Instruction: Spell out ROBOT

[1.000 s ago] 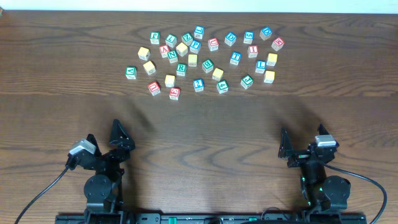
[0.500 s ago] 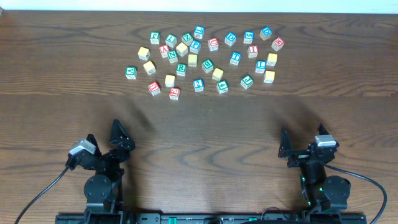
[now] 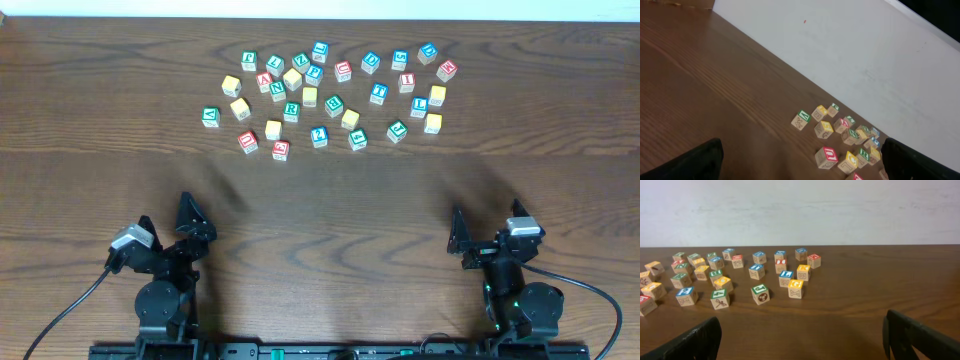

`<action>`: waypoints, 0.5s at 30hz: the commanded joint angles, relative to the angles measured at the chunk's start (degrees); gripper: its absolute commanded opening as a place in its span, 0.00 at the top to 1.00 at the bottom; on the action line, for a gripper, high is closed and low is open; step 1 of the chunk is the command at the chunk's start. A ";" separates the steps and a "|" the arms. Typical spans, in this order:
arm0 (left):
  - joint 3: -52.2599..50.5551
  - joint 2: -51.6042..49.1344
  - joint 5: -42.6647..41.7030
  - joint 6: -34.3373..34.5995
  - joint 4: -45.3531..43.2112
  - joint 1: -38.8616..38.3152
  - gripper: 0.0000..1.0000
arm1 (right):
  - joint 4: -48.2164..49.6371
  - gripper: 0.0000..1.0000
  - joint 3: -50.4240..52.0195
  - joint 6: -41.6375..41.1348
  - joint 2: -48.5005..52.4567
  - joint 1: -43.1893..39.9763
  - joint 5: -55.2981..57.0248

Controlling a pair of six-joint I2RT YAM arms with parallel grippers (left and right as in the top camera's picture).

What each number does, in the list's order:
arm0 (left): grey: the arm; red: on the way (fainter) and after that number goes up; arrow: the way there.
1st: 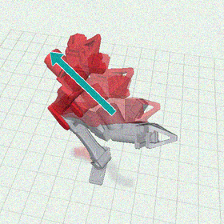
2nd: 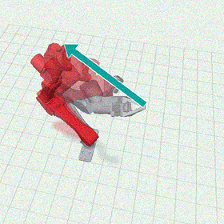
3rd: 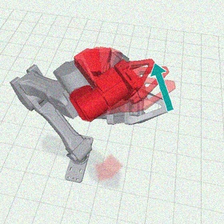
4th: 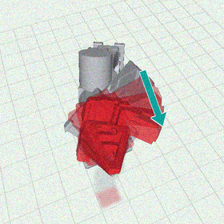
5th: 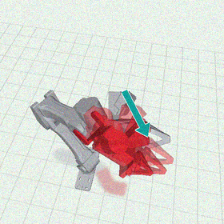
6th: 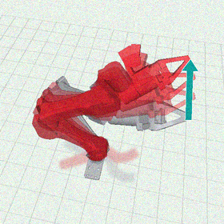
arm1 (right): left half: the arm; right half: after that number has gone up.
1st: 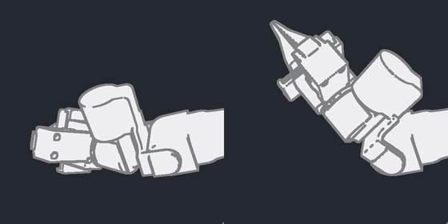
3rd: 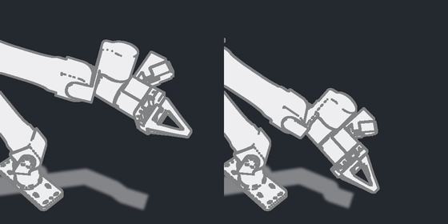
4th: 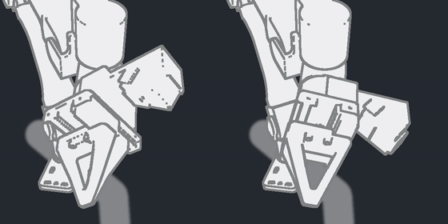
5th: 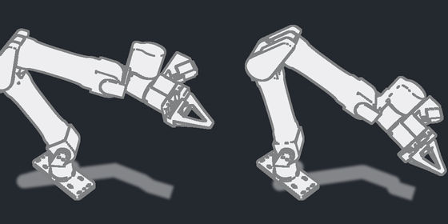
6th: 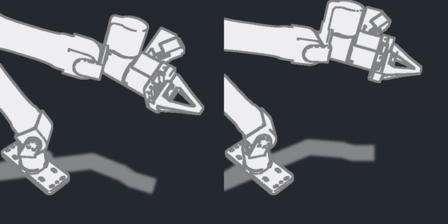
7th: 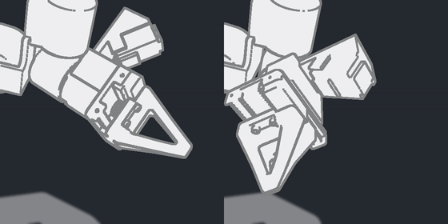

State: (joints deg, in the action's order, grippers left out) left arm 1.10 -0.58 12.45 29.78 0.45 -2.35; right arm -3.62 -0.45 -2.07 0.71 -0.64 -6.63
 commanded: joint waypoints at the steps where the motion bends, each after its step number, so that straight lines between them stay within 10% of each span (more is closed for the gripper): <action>1: -0.87 0.20 2.21 -2.03 2.45 -0.20 0.01 | -0.22 0.01 0.13 0.85 -0.33 0.22 0.04; 15: 6.47 -5.99 -1.95 -12.20 1.68 -0.13 0.01 | -0.22 0.01 0.13 0.85 -0.33 0.22 0.04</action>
State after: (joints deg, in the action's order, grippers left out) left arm 2.96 -3.73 11.49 20.75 2.37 -2.35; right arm -3.64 -0.45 -2.07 0.71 -0.64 -6.66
